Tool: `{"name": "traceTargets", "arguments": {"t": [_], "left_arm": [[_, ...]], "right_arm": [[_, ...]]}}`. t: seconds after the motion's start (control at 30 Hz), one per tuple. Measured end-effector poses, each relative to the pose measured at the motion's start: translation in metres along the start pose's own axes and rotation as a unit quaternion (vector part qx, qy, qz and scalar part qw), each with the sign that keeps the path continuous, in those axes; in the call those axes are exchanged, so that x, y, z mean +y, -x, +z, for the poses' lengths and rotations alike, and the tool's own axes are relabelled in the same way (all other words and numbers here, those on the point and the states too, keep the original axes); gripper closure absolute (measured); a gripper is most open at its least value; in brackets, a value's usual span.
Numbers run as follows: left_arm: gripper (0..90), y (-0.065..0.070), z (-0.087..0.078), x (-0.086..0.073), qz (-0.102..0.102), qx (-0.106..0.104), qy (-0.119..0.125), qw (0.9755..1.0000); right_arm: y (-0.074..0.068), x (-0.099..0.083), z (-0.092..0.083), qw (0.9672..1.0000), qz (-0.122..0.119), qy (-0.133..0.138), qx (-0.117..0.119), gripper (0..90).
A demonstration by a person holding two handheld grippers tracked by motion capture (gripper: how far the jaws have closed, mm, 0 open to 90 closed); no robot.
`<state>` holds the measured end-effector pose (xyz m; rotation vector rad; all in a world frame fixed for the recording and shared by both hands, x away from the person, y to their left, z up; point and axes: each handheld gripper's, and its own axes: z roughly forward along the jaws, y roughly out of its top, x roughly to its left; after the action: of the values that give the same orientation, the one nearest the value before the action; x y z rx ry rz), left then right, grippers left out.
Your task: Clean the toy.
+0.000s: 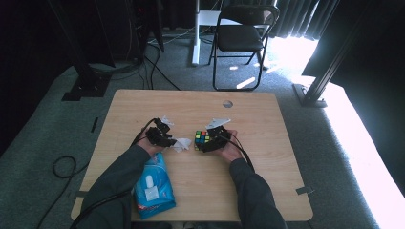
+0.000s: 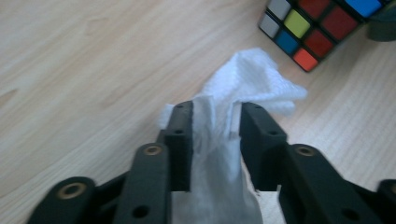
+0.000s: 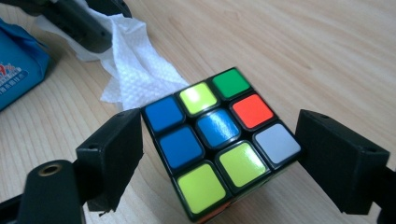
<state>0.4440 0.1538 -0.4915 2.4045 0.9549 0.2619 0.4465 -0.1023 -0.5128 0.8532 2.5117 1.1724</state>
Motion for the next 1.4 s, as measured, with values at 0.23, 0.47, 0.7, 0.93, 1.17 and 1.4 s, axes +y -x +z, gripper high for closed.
{"name": "traceTargets", "arguments": {"t": [0.23, 0.47, 0.7, 0.93, 1.17, 1.4], "left_arm": [[53.5, -0.001, 0.015, 0.006, 0.017, -0.002, -0.05, 0.9986], [58.7, 0.002, 0.025, 0.009, 0.027, 0.016, -0.09, 0.9954], [82.0, 0.0, 0.026, 0.009, 0.024, 0.029, -0.088, 0.9954], [86.6, 0.001, 0.017, 0.009, 0.031, 0.02, -0.053, 0.9979], [86.8, -0.003, -0.002, 0.011, 0.014, 0.003, 0.002, 0.9999], [86.8, 0.004, -0.013, 0.016, 0.03, -0.002, 0.023, 0.9993]], "right_arm": [[-0.001, -0.008, 0.003, 0.9999, -0.001, -0.004, -0.009, 27.8], [-0.002, -0.011, 0.008, 0.9999, -0.001, -0.006, -0.01, 32.8], [-0.004, -0.011, 0.007, 0.9998, -0.006, -0.005, -0.018, 33.7], [-0.004, -0.01, 0.0, 0.9998, -0.003, 0.009, -0.017, 34.0], [-0.006, -0.007, -0.008, 0.9997, -0.01, 0.02, -0.013, 34.0], [-0.012, -0.004, -0.009, 0.9995, -0.018, 0.026, -0.006, 34.0]]}}
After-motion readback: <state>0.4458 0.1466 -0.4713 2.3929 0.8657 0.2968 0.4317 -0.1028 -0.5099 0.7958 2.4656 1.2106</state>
